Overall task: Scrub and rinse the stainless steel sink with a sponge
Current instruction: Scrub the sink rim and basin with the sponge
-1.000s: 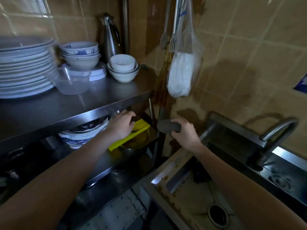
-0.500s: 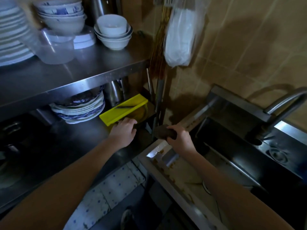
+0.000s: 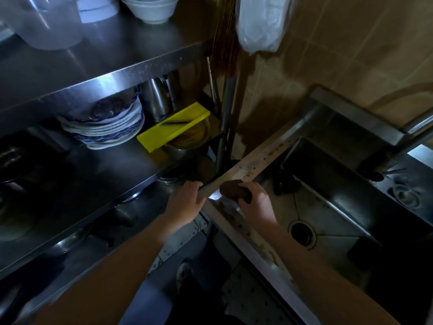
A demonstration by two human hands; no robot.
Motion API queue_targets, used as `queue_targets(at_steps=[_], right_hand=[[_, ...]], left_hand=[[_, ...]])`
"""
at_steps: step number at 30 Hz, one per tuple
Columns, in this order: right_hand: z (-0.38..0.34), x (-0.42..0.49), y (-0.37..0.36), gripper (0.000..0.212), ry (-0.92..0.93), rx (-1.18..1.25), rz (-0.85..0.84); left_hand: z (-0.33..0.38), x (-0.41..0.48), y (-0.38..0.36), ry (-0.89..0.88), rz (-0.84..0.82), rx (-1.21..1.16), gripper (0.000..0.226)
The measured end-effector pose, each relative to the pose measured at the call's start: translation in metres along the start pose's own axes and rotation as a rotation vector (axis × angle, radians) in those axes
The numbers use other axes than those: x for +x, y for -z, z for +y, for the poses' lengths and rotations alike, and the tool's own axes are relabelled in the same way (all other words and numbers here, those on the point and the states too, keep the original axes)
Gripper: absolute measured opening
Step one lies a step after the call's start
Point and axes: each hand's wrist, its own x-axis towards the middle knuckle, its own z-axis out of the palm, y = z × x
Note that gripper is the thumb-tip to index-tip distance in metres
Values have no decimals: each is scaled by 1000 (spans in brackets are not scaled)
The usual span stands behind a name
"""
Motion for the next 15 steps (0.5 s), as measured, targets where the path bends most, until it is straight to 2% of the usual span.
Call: queue_targets(at_steps=[7, 15], right_hand=[[7, -9, -22, 41, 5, -27, -15], [17, -10, -38, 48, 48, -132, -147]], left_hand=[[-14, -5, -27, -4, -25, 2, 54], [-26, -5, -29, -2, 9, -112, 52]])
